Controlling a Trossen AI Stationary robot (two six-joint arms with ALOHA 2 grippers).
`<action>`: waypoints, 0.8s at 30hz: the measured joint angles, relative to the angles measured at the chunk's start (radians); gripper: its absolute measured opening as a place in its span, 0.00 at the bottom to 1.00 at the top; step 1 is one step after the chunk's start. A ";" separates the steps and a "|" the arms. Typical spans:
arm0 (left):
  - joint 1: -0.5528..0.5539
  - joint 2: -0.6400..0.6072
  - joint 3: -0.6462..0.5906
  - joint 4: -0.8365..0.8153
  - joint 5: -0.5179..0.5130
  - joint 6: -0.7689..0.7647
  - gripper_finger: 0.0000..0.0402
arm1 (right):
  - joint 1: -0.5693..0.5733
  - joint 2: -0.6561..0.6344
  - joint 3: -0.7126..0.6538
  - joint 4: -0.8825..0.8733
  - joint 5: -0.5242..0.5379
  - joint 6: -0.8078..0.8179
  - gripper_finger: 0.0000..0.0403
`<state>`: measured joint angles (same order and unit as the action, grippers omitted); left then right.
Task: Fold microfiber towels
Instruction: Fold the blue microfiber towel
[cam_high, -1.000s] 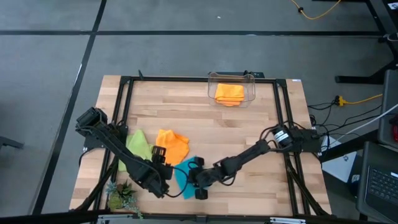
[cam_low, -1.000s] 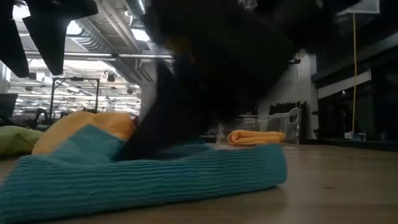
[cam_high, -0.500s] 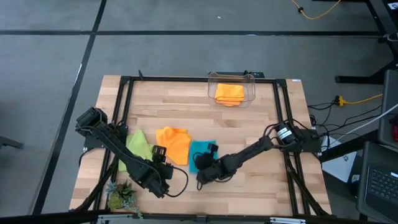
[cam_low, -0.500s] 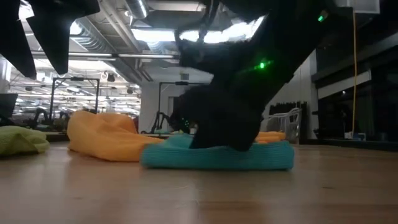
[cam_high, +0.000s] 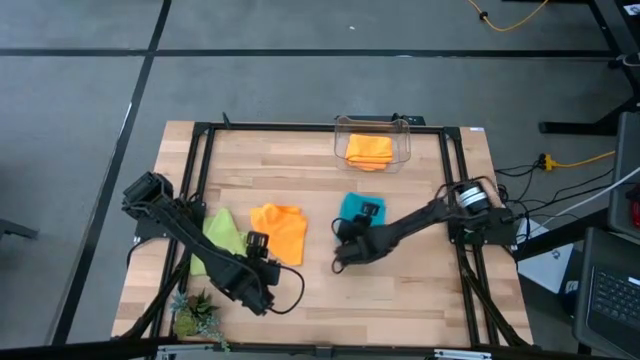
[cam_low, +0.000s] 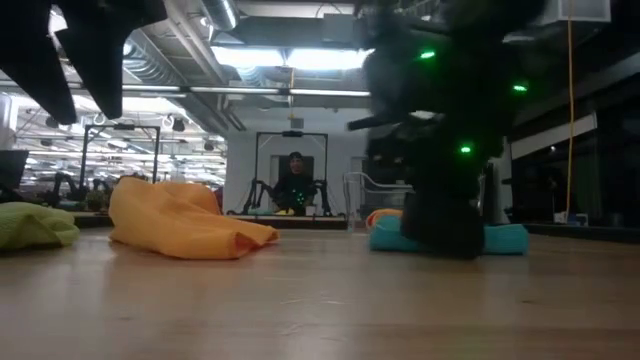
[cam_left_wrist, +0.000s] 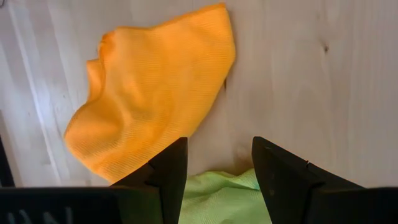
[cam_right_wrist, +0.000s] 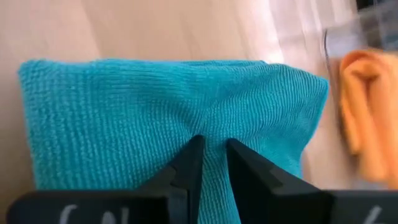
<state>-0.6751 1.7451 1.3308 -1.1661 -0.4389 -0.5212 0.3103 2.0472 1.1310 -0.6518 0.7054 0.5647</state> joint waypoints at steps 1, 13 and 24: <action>0.005 0.000 0.000 0.000 0.000 0.003 0.43 | 0.000 -0.030 -0.055 0.062 -0.004 0.008 0.20; 0.089 -0.001 0.000 0.019 -0.051 0.036 0.43 | -0.019 -0.233 -0.501 0.961 -0.325 -0.268 0.20; 0.139 -0.001 0.000 0.112 -0.057 0.086 0.43 | -0.057 -0.263 -0.483 1.039 -0.315 -0.326 0.20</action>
<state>-0.5364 1.7443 1.3308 -1.0540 -0.4957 -0.4348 0.2533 1.7840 0.6475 0.3867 0.3907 0.2387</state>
